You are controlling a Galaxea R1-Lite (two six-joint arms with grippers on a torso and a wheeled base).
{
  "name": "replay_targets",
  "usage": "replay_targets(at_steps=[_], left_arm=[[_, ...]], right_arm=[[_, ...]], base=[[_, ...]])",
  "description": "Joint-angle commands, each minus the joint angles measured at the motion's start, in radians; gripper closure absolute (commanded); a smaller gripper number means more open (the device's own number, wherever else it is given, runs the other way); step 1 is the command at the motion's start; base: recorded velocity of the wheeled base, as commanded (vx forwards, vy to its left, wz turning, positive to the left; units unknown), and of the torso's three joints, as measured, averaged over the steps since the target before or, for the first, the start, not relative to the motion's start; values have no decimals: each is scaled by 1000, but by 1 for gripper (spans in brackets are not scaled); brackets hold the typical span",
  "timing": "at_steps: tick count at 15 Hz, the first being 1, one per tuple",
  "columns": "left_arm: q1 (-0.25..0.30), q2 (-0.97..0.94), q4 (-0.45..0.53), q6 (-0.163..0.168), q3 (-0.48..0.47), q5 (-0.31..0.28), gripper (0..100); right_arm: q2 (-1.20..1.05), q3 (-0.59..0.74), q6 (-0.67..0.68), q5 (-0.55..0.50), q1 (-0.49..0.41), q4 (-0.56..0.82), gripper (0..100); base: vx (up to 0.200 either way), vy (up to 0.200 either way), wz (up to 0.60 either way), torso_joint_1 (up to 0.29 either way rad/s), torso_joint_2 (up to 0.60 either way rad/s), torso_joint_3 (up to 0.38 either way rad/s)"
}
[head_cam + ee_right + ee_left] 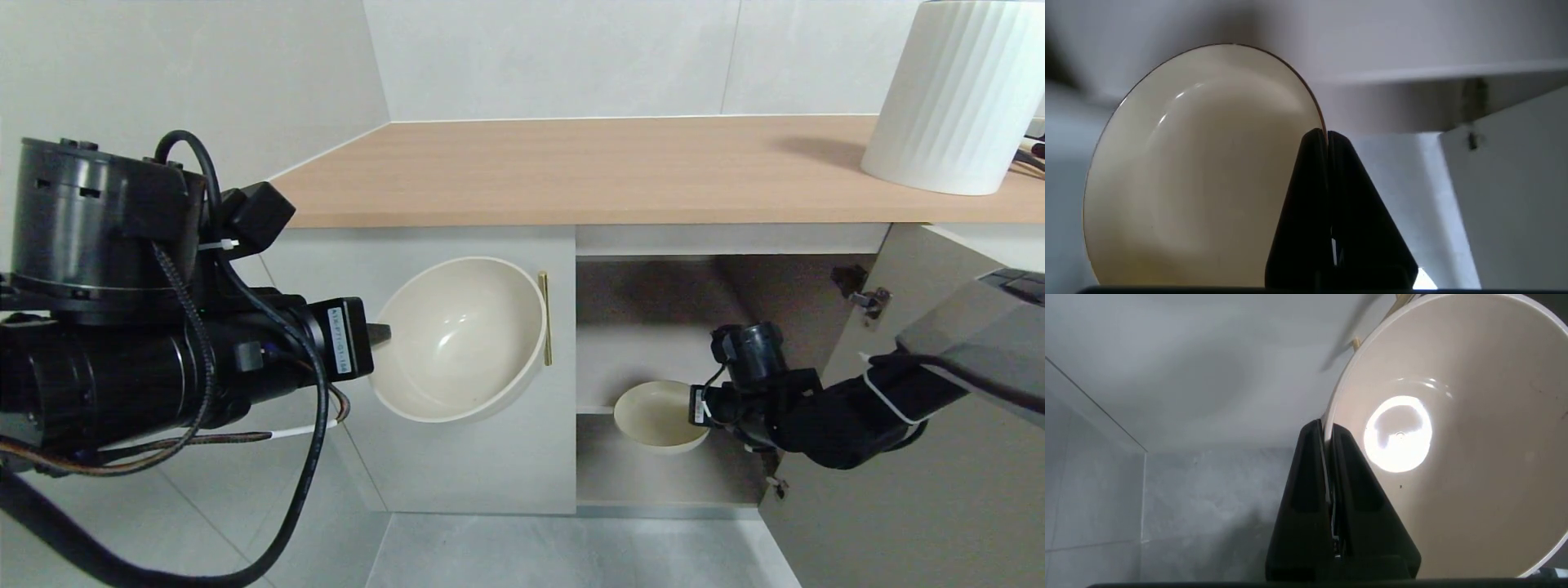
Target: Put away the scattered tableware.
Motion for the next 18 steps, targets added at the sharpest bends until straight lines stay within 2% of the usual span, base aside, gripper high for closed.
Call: replay_targets(at_steps=[1, 7, 13, 18], left_arm=[[0, 3, 0, 0, 0, 0, 100], [-3, 26, 0, -1, 0, 2, 100], [-6, 38, 0, -1, 2, 3, 100], [-6, 40, 0, -1, 2, 3, 100]], right_arm=[[109, -66, 1, -29, -25, -7, 100], [235, -233, 9, -129, -104, -30, 100], [331, -385, 22, -244, -125, -35, 100], [354, -433, 22, -253, -124, -35, 100]], base=[[0, 0, 0, 0, 0, 0], [0, 0, 0, 0, 0, 0], [0, 0, 0, 0, 0, 0], [0, 0, 0, 0, 0, 0]])
